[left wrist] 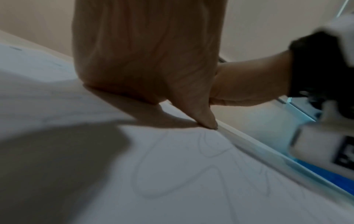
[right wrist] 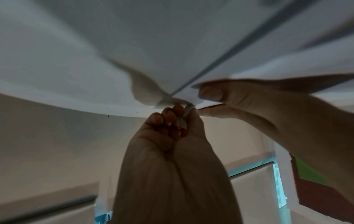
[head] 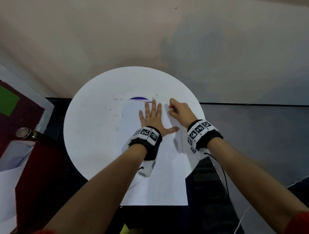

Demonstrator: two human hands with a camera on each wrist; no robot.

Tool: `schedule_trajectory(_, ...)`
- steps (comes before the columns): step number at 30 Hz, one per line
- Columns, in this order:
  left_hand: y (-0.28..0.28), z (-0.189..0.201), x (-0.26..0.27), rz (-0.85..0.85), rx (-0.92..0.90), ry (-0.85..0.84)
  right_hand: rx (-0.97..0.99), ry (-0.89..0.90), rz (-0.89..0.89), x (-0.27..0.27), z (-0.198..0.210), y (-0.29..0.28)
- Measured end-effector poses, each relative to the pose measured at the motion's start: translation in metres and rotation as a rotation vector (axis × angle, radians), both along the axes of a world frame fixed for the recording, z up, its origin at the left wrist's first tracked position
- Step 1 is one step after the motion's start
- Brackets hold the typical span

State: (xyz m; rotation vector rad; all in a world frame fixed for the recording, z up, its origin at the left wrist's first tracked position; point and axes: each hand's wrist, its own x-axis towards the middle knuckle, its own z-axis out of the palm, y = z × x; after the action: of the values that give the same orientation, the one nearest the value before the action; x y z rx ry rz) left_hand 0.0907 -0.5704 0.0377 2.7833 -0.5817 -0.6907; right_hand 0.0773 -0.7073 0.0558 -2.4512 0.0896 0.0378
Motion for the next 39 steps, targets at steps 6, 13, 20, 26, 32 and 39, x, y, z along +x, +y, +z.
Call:
schedule_trajectory(6, -0.001, -0.001, 0.000, 0.007, -0.001, 0.000, -0.027, 0.054, 0.051, -0.010, -0.002, 0.003)
schedule_trajectory(13, 0.001, 0.002, -0.002, -0.001, 0.009, -0.004, -0.036, 0.023, 0.005, 0.014, 0.006, 0.013)
schedule_trajectory(20, -0.001, 0.002, -0.001, -0.002, 0.049, 0.011, -0.038, 0.052, -0.017, -0.004, 0.000, 0.014)
schedule_trajectory(26, -0.003, 0.006, 0.001, 0.022, 0.047, 0.038, 0.006, 0.015, -0.076, 0.016, 0.001, 0.016)
schedule_trajectory(32, -0.003, 0.005, 0.000, 0.010, 0.061, 0.039, -0.004, 0.057, -0.079, 0.000, -0.003, 0.008)
schedule_trajectory(39, -0.003, 0.004, 0.001, 0.011, 0.055, 0.040, -0.021, 0.063, -0.111, 0.005, -0.003, 0.009)
